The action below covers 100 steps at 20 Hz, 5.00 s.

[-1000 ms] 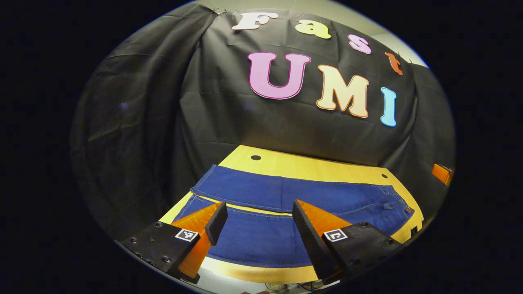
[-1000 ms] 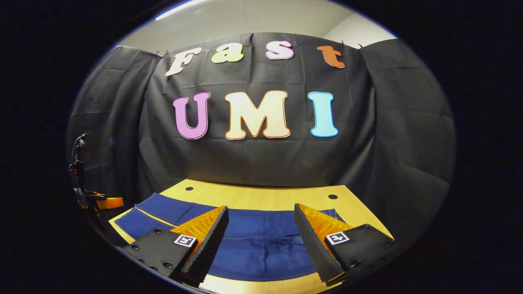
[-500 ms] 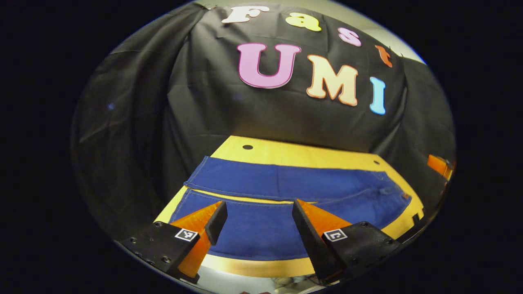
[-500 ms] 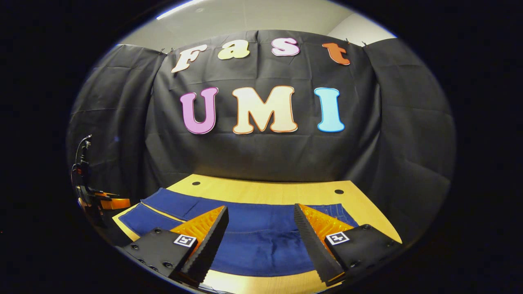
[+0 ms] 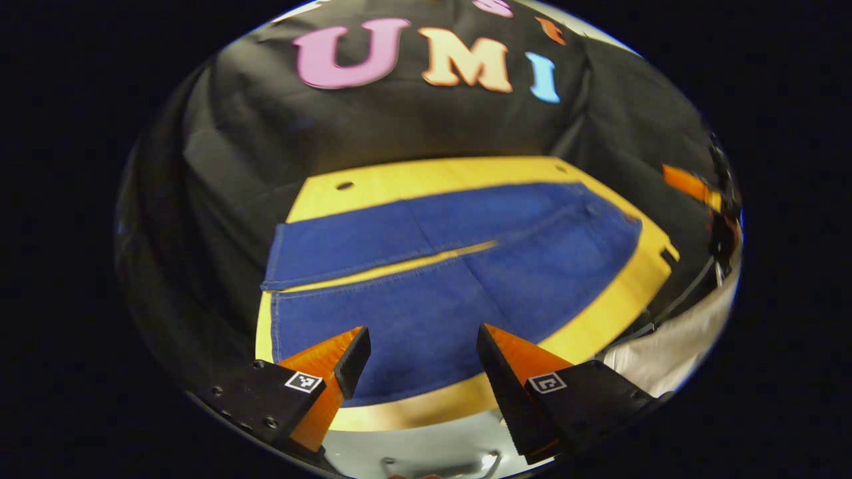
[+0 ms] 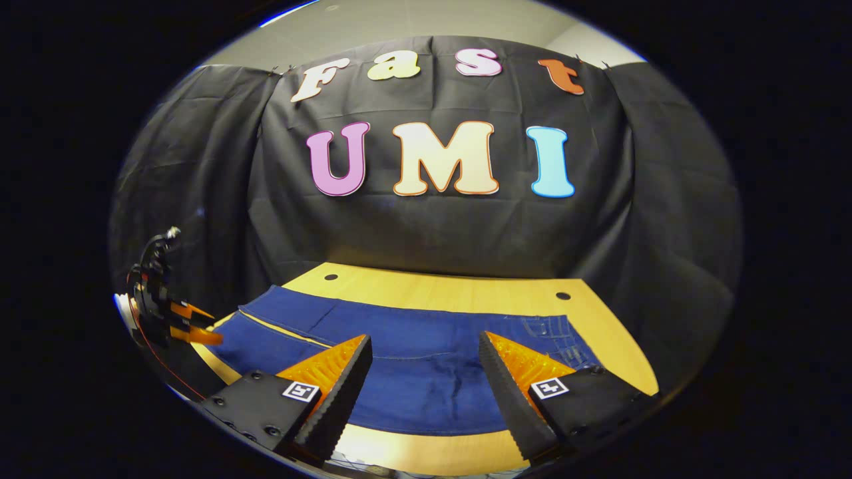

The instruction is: Grasp the waist and the cuffs of the jeans and fold them to make the two legs overlap; first hold the waist and fold one-third of the jeans toward the cuffs, then hold the cuffs and fold the remaining one-third in the same direction to finish folding.

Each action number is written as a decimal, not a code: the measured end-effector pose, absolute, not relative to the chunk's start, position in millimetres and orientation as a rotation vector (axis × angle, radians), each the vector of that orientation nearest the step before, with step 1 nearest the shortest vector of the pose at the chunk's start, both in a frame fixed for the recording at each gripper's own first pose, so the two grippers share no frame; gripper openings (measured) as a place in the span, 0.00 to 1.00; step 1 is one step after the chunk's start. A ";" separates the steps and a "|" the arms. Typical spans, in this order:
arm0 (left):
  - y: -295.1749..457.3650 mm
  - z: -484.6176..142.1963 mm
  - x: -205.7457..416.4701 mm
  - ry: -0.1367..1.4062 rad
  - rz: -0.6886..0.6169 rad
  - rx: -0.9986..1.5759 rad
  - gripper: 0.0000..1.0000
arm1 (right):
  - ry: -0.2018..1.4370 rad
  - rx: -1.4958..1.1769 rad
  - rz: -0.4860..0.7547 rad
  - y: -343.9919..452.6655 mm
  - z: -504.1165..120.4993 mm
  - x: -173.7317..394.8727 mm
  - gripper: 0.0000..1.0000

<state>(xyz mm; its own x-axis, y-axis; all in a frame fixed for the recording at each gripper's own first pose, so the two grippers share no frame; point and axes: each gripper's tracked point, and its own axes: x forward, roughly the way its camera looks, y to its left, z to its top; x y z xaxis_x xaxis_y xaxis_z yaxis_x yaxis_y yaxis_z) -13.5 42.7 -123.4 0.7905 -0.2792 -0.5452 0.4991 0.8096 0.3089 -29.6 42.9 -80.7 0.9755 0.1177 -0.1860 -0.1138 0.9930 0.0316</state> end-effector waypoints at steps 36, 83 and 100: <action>84.6 -200.5 -16.6 0.945 -0.578 0.847 0.13 | 0.319 0.061 0.010 8.3 -135.4 -16.8 0.95; 81.9 -200.5 -4.6 1.178 -0.398 0.634 0.00 | 1.018 -0.460 0.345 -168.2 -323.1 9.2 0.22; 85.8 -192.0 -11.1 1.164 -0.398 0.641 0.00 | 0.971 -0.355 0.215 -165.2 -299.2 -16.4 0.02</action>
<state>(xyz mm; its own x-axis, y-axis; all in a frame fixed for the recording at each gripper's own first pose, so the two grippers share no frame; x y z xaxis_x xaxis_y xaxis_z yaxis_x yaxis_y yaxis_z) -11.1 85.8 -192.0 0.3574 0.0353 -0.9333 0.5990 0.7580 0.2580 -16.4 -165.2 -299.2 0.5501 0.0202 -0.8348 -0.3337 0.9217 -0.1976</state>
